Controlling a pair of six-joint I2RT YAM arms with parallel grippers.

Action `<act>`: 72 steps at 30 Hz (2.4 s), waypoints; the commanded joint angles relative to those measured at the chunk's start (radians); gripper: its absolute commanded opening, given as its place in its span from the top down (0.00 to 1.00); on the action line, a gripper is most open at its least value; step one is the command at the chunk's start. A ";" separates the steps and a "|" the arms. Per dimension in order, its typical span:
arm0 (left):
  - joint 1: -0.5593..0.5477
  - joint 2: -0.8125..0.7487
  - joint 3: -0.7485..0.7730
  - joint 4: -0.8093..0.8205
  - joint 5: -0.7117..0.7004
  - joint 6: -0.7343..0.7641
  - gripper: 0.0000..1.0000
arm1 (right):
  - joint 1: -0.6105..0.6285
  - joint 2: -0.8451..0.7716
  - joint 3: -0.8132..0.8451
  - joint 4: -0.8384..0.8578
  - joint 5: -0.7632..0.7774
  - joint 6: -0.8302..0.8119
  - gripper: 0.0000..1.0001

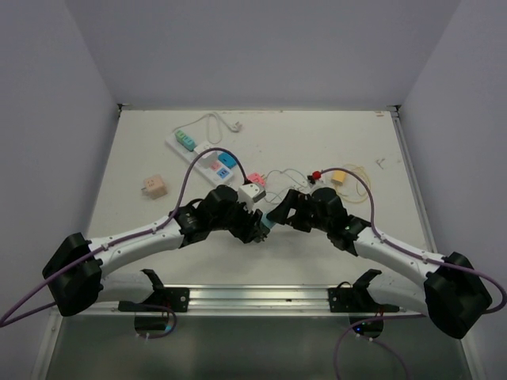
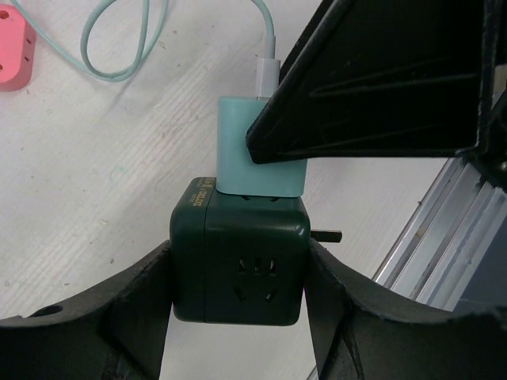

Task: Pull the plug off the socket

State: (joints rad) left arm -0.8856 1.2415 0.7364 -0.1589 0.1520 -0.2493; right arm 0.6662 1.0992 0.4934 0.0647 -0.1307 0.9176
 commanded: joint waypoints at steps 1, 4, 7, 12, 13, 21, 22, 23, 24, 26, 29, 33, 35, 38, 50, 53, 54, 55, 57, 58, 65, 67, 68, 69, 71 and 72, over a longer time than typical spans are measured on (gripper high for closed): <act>0.004 -0.043 -0.006 0.182 -0.035 -0.100 1.00 | -0.002 0.022 0.030 0.116 -0.064 0.038 0.18; 0.004 -0.040 -0.009 0.209 -0.043 -0.119 1.00 | 0.000 0.039 0.030 0.142 -0.078 0.043 0.22; 0.002 -0.030 -0.009 0.231 -0.051 -0.137 1.00 | 0.000 0.048 0.036 0.149 -0.079 0.040 0.36; 0.002 -0.024 -0.015 0.255 -0.051 -0.173 1.00 | 0.004 0.065 0.036 0.172 -0.070 0.040 0.67; 0.002 -0.022 -0.020 0.257 -0.046 -0.180 1.00 | 0.003 0.071 0.036 0.179 -0.067 0.038 0.73; 0.000 -0.027 -0.097 0.260 -0.002 -0.237 1.00 | 0.001 0.065 0.060 0.161 0.022 -0.009 1.00; -0.001 -0.027 -0.110 0.253 0.001 -0.245 1.00 | 0.001 0.064 0.072 0.153 0.052 -0.017 1.00; 0.000 -0.027 -0.117 0.246 0.007 -0.257 1.00 | 0.001 0.062 0.080 0.149 0.068 -0.035 1.00; 0.000 -0.027 -0.124 0.240 0.020 -0.266 1.00 | 0.000 0.064 0.089 0.144 0.081 -0.043 1.00; 0.000 -0.027 -0.146 0.233 0.043 -0.286 1.00 | 0.000 0.067 0.122 0.129 0.124 -0.065 1.00; -0.001 -0.020 -0.163 0.216 0.076 -0.304 1.00 | -0.002 0.085 0.171 0.115 0.178 -0.095 1.00; -0.004 -0.005 -0.163 0.161 0.096 -0.315 1.00 | -0.008 0.111 0.221 0.104 0.239 -0.123 1.00; -0.012 0.001 -0.169 0.127 0.104 -0.321 1.00 | -0.014 0.120 0.250 0.101 0.267 -0.141 1.00; -0.022 0.010 -0.170 0.101 0.119 -0.329 1.00 | -0.030 0.133 0.287 0.093 0.298 -0.164 1.00; -0.058 0.018 -0.189 0.087 0.146 -0.337 1.00 | -0.140 0.113 0.369 0.087 0.336 -0.209 1.00; -0.059 0.021 -0.196 0.093 0.147 -0.346 1.00 | -0.154 0.103 0.379 0.093 0.342 -0.221 1.00; -0.059 0.019 -0.200 0.096 0.153 -0.349 1.00 | -0.155 0.100 0.376 0.101 0.348 -0.223 1.00; -0.059 0.018 -0.204 0.098 0.156 -0.352 1.00 | -0.160 0.091 0.370 0.116 0.355 -0.224 1.00; -0.061 0.016 -0.207 0.096 0.161 -0.357 1.00 | -0.166 0.088 0.366 0.126 0.362 -0.227 1.00; -0.061 0.013 -0.207 0.094 0.162 -0.357 1.00 | -0.175 0.088 0.369 0.132 0.362 -0.232 1.00; -0.072 -0.005 -0.229 0.091 0.182 -0.372 1.00 | -0.208 0.080 0.384 0.136 0.408 -0.266 1.00; -0.075 -0.048 -0.239 0.093 0.164 -0.378 1.00 | -0.218 0.085 0.389 0.133 0.387 -0.267 1.00; -0.075 -0.065 -0.238 0.079 0.152 -0.378 1.00 | -0.220 0.087 0.390 0.130 0.376 -0.270 1.00; -0.075 -0.082 -0.223 0.067 0.126 -0.377 1.00 | -0.220 0.091 0.392 0.127 0.362 -0.269 1.00; -0.073 -0.122 -0.198 0.018 0.098 -0.370 1.00 | -0.220 0.097 0.383 0.119 0.321 -0.267 1.00; -0.073 -0.134 -0.165 -0.003 0.057 -0.367 1.00 | -0.218 0.108 0.378 0.116 0.304 -0.267 1.00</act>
State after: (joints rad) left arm -0.9581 1.1694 0.5064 -0.1036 0.2687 -0.6106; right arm 0.4446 1.1992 0.8505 0.1417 0.1902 0.6693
